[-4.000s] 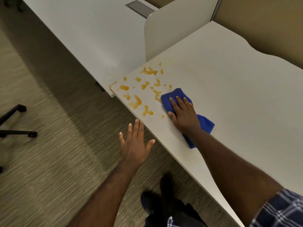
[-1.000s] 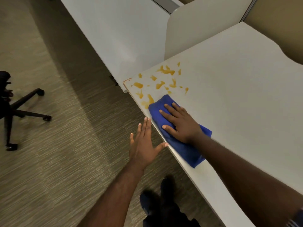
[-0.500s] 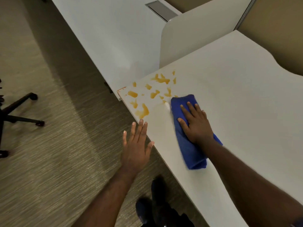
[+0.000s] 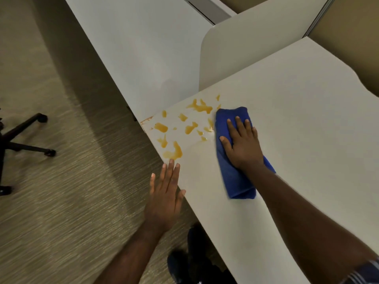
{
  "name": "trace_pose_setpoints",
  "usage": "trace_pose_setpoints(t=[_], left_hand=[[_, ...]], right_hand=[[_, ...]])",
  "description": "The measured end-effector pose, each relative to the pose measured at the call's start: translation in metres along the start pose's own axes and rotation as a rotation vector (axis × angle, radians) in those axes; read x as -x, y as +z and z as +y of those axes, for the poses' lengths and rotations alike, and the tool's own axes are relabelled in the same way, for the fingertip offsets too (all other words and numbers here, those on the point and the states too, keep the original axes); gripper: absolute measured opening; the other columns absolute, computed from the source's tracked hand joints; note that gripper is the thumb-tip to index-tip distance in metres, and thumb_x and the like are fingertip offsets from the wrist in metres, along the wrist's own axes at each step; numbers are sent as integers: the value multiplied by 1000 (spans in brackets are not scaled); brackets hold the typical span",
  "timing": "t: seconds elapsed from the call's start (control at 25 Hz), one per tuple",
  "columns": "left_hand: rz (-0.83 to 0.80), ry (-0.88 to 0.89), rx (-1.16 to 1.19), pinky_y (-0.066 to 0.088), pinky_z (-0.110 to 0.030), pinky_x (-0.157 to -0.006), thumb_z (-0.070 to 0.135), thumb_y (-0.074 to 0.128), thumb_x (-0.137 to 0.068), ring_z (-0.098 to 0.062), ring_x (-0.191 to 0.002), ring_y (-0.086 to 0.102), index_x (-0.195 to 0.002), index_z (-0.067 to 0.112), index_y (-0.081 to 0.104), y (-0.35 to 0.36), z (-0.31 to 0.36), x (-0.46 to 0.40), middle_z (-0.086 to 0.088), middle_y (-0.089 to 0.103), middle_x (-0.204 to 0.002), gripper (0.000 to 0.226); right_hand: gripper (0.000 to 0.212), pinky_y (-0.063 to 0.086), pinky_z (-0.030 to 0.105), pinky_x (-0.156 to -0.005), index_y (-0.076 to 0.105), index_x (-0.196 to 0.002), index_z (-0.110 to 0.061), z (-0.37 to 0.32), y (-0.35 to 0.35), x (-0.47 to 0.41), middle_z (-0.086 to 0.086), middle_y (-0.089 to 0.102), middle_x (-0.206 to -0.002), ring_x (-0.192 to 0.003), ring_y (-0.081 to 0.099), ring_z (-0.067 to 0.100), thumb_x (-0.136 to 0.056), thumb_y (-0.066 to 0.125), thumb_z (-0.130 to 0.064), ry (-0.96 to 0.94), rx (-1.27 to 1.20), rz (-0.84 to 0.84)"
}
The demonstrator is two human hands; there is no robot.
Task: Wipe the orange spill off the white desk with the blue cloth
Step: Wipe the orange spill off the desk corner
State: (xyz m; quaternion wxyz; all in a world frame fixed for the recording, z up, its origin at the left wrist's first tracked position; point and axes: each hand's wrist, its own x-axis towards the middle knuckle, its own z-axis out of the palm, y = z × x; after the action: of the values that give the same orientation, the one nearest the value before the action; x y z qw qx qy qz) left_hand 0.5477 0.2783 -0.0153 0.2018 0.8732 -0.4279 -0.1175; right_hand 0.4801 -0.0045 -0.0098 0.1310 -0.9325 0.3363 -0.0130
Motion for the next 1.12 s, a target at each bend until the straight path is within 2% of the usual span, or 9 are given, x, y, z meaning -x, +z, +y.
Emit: trace_pose_setpoints(t=[0.12,0.28,0.48,0.68,0.8,0.96,1.12], left_hand=[[-9,17,21,5,-55,-119,42,29,-98,-13,-150,-4,-154,24,-3,0,-3,-5,3,-1,-163,67],[-4,13,40,4,-55,-119,52,28,-97,-13,-150,-3,-154,24,-5,0,-8,-5,1,0,-164,71],[14,46,65,2,-48,-120,56,30,-97,-16,-151,0,-154,25,-4,3,-14,-8,4,-6,-164,74],[24,48,82,5,-47,-120,57,29,-98,-18,-151,0,-154,25,-5,5,-16,-7,3,-6,-164,73],[29,56,98,4,-46,-120,56,30,-98,-19,-151,1,-154,25,-4,5,-16,-8,-2,-1,-164,73],[17,60,95,3,-46,-119,55,33,-98,-19,-151,2,-155,23,-3,4,-18,-9,-2,-2,-165,74],[19,58,84,3,-47,-119,52,36,-98,-20,-151,1,-155,21,-2,5,-19,-8,2,-6,-164,75]], right_hand=[[64,2,41,-119,6,-152,-34,19,1,1,-2,3,-162,-149,-2,22,-94,15,-60,-114,17,-38],[63,4,44,-119,9,-153,-30,18,-7,-34,2,6,-162,-149,0,26,-97,21,-56,-1,-4,-22],[65,5,42,-119,10,-152,-35,27,-3,-42,-2,6,-162,-149,0,22,-94,18,-63,-171,-15,-42],[63,6,45,-119,11,-152,-29,22,-12,-92,3,7,-162,-149,1,27,-97,24,-57,-66,-19,-29],[62,4,44,-119,11,-153,-28,2,-9,-93,2,6,-162,-149,-1,26,-98,26,-54,-181,-33,-58],[62,7,39,-119,12,-151,-37,17,-4,-64,-6,10,-161,-149,2,18,-95,20,-61,-339,-29,-60],[63,5,41,-119,14,-152,-33,15,-14,-108,-1,10,-162,-149,1,22,-95,23,-58,-183,-36,-58]])
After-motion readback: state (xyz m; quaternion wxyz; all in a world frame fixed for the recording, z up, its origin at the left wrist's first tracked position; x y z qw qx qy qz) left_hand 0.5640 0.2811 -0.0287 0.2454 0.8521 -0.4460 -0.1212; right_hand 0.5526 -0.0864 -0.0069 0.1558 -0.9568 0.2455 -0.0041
